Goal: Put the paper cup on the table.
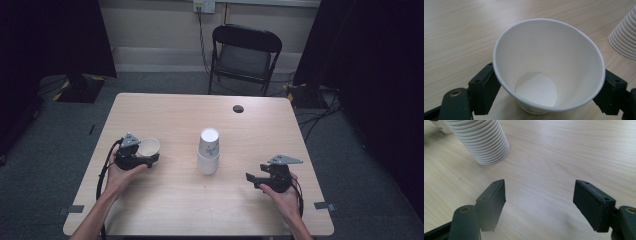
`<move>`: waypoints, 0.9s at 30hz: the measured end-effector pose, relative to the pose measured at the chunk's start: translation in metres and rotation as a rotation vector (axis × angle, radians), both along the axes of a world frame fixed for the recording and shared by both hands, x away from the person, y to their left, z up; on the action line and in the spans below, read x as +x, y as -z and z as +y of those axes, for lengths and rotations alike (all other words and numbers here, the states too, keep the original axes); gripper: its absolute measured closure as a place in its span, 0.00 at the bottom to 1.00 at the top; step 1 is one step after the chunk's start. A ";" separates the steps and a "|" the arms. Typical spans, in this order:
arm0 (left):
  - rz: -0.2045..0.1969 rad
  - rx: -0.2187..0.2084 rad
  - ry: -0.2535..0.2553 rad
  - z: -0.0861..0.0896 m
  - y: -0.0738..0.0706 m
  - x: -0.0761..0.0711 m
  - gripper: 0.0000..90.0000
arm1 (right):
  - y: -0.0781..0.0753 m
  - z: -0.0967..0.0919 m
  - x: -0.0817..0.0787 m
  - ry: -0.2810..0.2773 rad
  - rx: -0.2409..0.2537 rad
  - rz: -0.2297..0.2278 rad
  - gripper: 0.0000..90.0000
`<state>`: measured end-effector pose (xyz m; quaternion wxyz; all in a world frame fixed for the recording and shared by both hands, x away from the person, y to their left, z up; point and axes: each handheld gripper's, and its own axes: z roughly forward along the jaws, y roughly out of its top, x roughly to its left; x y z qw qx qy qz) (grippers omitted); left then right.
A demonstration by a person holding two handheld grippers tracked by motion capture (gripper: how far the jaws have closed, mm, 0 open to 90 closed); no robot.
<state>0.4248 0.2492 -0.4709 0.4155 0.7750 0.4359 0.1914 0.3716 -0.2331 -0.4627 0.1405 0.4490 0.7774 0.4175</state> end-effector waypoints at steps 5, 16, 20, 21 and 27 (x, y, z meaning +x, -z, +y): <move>0.001 0.041 0.026 -0.001 -0.003 -0.008 0.22 | 0.000 -0.001 -0.001 0.005 -0.001 -0.001 0.28; 0.047 0.049 0.028 0.009 -0.014 -0.039 0.22 | -0.001 -0.007 -0.001 0.020 0.009 0.002 0.29; 0.053 0.049 -0.013 0.016 -0.016 -0.052 0.22 | -0.002 -0.008 -0.003 0.027 -0.004 -0.005 0.28; 0.072 0.065 -0.016 0.019 -0.015 -0.056 0.22 | -0.002 -0.009 -0.003 0.032 -0.008 -0.003 0.28; 0.139 0.079 -0.039 0.024 0.000 -0.080 0.28 | 0.004 -0.019 -0.009 0.037 -0.059 0.009 0.26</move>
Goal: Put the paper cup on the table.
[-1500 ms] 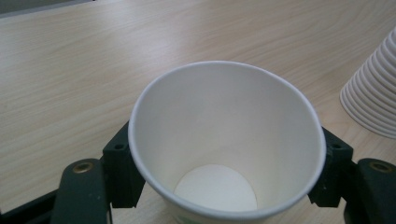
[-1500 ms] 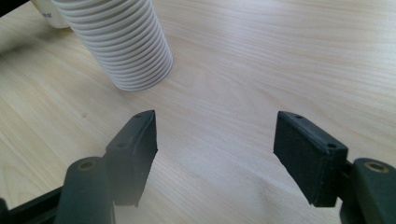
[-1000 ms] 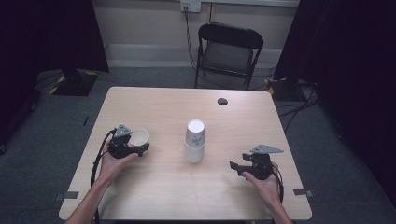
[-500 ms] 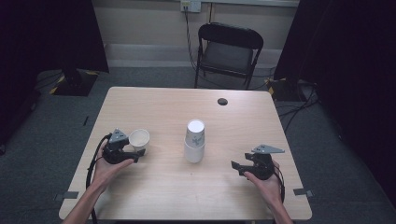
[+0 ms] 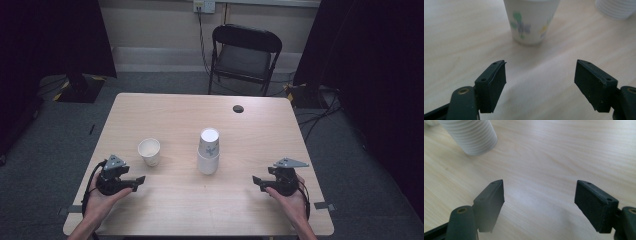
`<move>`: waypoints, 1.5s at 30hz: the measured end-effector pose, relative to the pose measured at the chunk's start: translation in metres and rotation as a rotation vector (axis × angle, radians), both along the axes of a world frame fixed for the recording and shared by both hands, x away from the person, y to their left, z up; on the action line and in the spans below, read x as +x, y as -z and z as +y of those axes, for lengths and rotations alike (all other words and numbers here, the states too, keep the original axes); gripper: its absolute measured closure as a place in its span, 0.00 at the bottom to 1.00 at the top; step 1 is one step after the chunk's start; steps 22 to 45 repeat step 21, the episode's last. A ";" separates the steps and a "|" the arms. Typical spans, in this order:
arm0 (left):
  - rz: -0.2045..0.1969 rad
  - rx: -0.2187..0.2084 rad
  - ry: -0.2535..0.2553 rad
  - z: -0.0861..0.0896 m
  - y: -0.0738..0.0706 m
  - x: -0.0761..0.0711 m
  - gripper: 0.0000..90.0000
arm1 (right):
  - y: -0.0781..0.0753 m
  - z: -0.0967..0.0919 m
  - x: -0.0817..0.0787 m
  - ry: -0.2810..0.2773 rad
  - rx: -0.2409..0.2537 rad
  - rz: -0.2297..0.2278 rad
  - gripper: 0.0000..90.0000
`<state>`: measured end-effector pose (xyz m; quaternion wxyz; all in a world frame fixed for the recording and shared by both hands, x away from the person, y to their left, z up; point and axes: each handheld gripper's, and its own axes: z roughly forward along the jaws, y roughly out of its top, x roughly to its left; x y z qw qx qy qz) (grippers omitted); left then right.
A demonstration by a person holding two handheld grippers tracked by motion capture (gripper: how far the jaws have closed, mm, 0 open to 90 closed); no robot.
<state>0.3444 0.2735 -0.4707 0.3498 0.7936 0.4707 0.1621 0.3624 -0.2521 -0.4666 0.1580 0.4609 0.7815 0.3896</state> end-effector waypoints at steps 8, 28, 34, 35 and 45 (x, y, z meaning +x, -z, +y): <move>0.032 0.093 -0.010 0.014 0.019 -0.008 0.22 | 0.021 -0.013 -0.002 0.031 -0.116 0.047 0.25; -0.059 0.045 -0.002 0.022 0.031 -0.008 0.08 | 0.033 -0.007 -0.006 0.049 -0.123 -0.026 0.14; -0.059 0.045 -0.002 0.022 0.031 -0.008 0.08 | 0.033 -0.007 -0.006 0.049 -0.123 -0.026 0.14; -0.059 0.045 -0.002 0.022 0.031 -0.008 0.08 | 0.033 -0.007 -0.006 0.049 -0.123 -0.026 0.14; -0.059 0.045 -0.002 0.022 0.031 -0.008 0.08 | 0.033 -0.007 -0.006 0.049 -0.123 -0.026 0.14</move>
